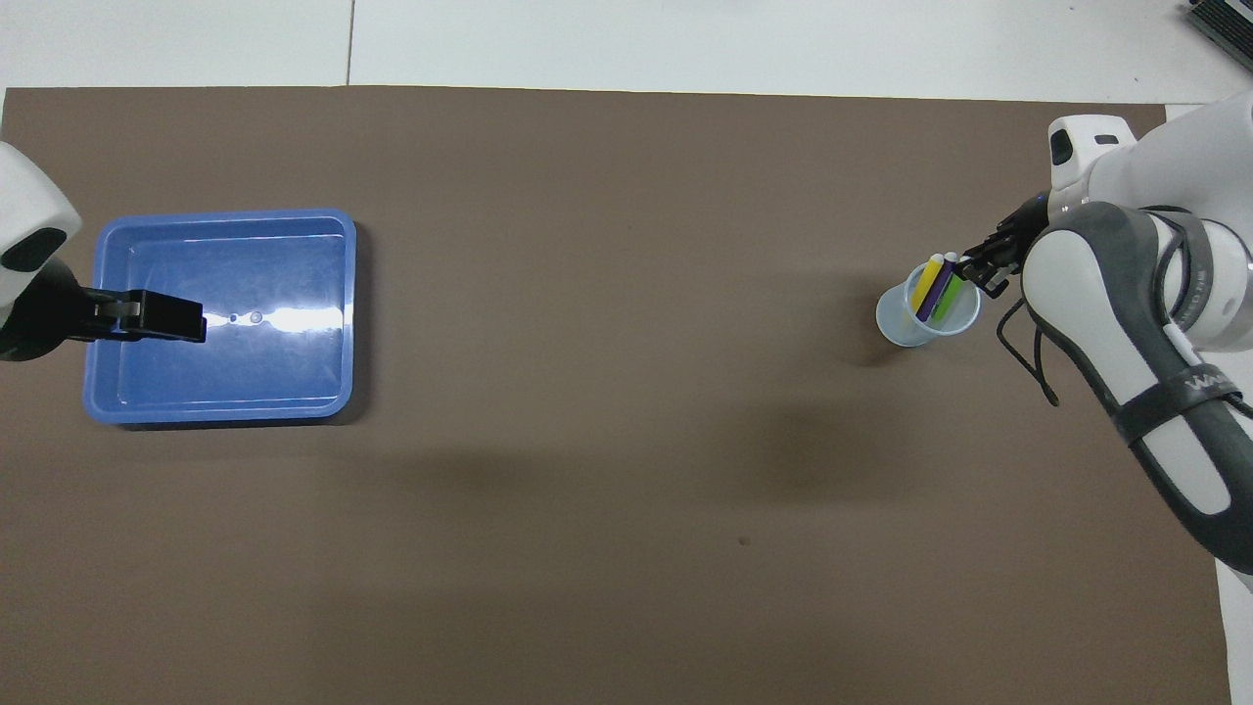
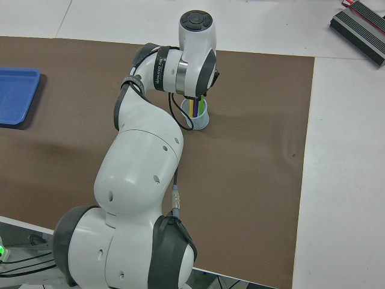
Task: Right arm passes pens to left for tray arrangement
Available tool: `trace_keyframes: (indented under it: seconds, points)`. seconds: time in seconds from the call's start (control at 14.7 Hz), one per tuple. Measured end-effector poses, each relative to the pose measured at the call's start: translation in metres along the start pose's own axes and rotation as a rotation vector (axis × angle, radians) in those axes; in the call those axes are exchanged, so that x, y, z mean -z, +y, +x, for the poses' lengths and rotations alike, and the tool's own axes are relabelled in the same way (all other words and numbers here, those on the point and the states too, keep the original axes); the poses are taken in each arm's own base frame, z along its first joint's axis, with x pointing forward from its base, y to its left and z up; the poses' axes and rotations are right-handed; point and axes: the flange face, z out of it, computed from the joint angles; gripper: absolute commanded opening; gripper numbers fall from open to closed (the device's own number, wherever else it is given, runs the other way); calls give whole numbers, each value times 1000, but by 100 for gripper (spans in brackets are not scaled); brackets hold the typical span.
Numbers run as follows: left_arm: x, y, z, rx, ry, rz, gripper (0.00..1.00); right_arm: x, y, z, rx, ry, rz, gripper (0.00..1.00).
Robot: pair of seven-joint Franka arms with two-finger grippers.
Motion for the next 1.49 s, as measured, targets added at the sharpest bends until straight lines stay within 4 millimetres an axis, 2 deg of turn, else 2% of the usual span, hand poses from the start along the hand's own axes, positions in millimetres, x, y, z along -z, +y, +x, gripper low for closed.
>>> trace_keyframes:
  seconds: [0.68,1.09,1.49]
  points:
    - [0,0,0,0,1,0,99,7,-2,-3,-2,-26,33,16]
    - [0,0,0,0,1,0,100,45,-1,-3,-10,-29,35,16]
    - [0,-3,0,5,1,0,99,88,-13,-5,-40,-9,2,16]
